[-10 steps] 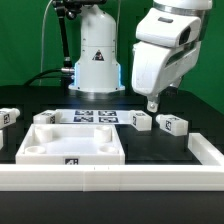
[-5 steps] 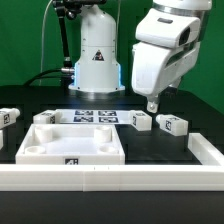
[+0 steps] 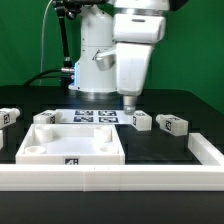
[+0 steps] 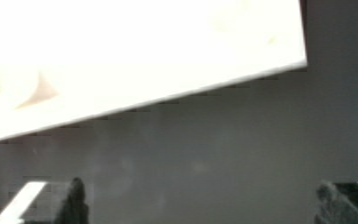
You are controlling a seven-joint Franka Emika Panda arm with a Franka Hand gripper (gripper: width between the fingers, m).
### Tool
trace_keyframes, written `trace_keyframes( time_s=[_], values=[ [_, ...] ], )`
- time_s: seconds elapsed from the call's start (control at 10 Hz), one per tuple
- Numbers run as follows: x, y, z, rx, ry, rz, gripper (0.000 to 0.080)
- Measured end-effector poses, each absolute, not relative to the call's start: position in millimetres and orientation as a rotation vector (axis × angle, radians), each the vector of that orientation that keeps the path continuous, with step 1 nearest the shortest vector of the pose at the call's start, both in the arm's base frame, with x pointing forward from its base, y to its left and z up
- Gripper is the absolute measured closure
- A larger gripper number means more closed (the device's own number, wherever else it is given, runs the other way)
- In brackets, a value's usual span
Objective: Assemble one leg
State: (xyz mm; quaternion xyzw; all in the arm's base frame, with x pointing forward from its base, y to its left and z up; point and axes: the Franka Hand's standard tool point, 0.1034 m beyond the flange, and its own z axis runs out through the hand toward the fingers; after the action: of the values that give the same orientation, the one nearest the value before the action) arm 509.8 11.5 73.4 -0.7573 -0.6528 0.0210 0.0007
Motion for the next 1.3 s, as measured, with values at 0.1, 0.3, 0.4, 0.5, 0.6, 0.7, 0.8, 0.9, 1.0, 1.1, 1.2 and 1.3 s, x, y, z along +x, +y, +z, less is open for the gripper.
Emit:
trace_keyframes(
  time_s=[0.1,0.3,0.4,0.5,0.6,0.7,0.8,0.9,1.0,1.1,1.2,1.3],
  values=[
    [510.2,10.2,73.0,-2.413,-2.008,0.066,0.0150],
    [509.8,10.3,72.6,-2.412,-2.008,0.067,0.0150],
    [509.3,9.8,72.1,-2.412,-2.007,0.068,0.0150],
    [509.4,5.6,69.1,-2.344,-2.118,0.013,0.0150],
    [501.3,-9.3,63.1,-2.279,-2.194,0.002,0.0150],
    [495.4,-24.3,58.6,-2.252,-2.229,-0.010,0.0150],
    [490.3,-35.0,54.8,-2.237,-2.240,-0.010,0.0150],
    [484.3,-44.8,51.2,-2.227,-2.239,0.001,0.0150],
    [478.8,-55.5,46.8,-2.233,-2.228,0.007,0.0150],
    [472.7,-64.1,40.2,-2.247,-2.202,0.021,0.0150],
    [468.9,-65.4,33.9,-2.248,-2.188,0.032,0.0150],
    [465.5,-63.9,27.9,-2.250,-2.171,0.042,0.0150]
  ],
)
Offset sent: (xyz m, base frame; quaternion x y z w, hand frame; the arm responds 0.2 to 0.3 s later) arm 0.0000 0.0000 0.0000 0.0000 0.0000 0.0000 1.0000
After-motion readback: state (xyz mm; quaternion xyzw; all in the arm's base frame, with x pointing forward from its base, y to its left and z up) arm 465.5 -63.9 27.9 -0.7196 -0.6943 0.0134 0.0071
